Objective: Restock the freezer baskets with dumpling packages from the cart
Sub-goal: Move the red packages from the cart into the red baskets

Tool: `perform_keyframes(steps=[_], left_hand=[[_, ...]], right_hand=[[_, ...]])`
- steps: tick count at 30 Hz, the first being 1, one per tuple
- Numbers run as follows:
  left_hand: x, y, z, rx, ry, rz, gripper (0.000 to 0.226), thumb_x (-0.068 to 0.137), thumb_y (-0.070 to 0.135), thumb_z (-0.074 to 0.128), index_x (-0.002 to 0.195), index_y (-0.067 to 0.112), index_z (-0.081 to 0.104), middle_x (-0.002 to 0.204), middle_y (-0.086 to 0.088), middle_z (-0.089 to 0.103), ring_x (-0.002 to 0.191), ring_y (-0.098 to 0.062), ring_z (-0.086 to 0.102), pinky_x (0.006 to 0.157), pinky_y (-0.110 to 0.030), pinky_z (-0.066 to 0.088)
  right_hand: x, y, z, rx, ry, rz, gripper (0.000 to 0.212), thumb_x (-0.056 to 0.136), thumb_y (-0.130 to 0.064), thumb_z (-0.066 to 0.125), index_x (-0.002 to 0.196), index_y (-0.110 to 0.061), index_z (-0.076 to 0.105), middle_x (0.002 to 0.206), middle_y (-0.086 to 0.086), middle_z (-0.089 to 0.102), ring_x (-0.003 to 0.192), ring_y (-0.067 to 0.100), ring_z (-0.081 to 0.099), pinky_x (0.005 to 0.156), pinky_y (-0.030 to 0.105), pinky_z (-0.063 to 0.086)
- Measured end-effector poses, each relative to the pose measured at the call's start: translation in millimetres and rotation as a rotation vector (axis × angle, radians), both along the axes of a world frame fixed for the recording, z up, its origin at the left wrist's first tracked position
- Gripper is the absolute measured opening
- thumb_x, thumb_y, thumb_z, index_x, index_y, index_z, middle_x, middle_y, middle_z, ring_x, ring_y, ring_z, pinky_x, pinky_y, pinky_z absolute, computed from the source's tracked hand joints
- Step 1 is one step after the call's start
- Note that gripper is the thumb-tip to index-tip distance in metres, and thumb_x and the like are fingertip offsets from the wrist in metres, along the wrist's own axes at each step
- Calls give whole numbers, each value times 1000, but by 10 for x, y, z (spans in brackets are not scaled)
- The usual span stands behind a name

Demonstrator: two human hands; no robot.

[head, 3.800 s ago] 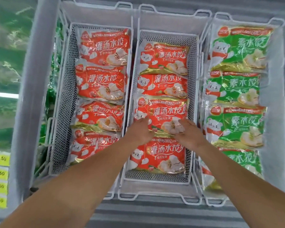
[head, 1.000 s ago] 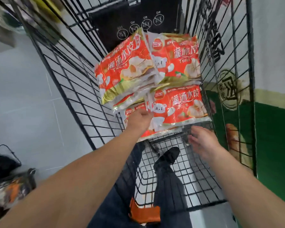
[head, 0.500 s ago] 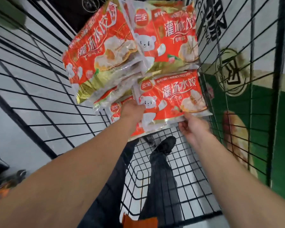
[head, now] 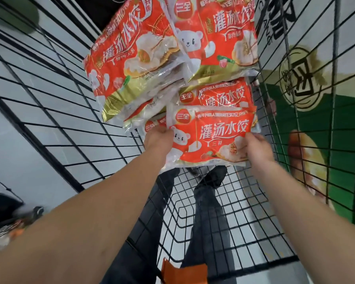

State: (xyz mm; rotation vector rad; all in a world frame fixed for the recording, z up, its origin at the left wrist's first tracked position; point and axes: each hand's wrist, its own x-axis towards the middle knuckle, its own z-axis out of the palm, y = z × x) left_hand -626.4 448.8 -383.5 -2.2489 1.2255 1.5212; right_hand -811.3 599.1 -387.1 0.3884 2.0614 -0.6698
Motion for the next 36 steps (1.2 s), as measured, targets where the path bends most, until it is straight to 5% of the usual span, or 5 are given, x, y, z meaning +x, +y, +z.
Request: perform_keyframes(steps=[9,19,29,33,36], left_hand=[[-48,-146,118,-2,107,45,10,90,23,60,89,20,69,93,-3,73,89,-27,71,85,-45,59],[-61,-218,1078,20,255,-229,17,83,29,71,94,16,72,88,-4,76,79,-24,74,73,-42,61],[-97,409,1836,-15,495,-456,9,78,22,74,79,13,72,96,-11,75,92,-30,72,82,-39,56],[-54,992,2169,5,595,-569,13,84,17,72,95,10,73,97,-13,75,94,-33,71,82,-48,59],[-29,1476,2531,-46,673,-738,21,90,14,67,71,20,74,85,-7,75,87,-30,72,75,-44,59]], right_hand=[[-16,84,284,-312,-376,-371,27,99,-27,52,114,-10,66,107,8,75,99,27,71,85,47,55],[498,648,1464,-362,-13,-565,24,95,-2,58,73,-12,57,66,0,72,65,16,68,66,35,57],[869,1619,2211,-362,237,-798,29,93,-3,58,67,-16,64,90,15,73,84,30,70,77,45,60],[1112,2305,2496,-401,334,-905,22,94,-1,56,75,-13,59,78,7,70,62,16,68,56,27,54],[1349,2886,2780,-476,387,-964,24,94,0,56,74,-13,58,75,4,67,65,16,64,63,30,51]])
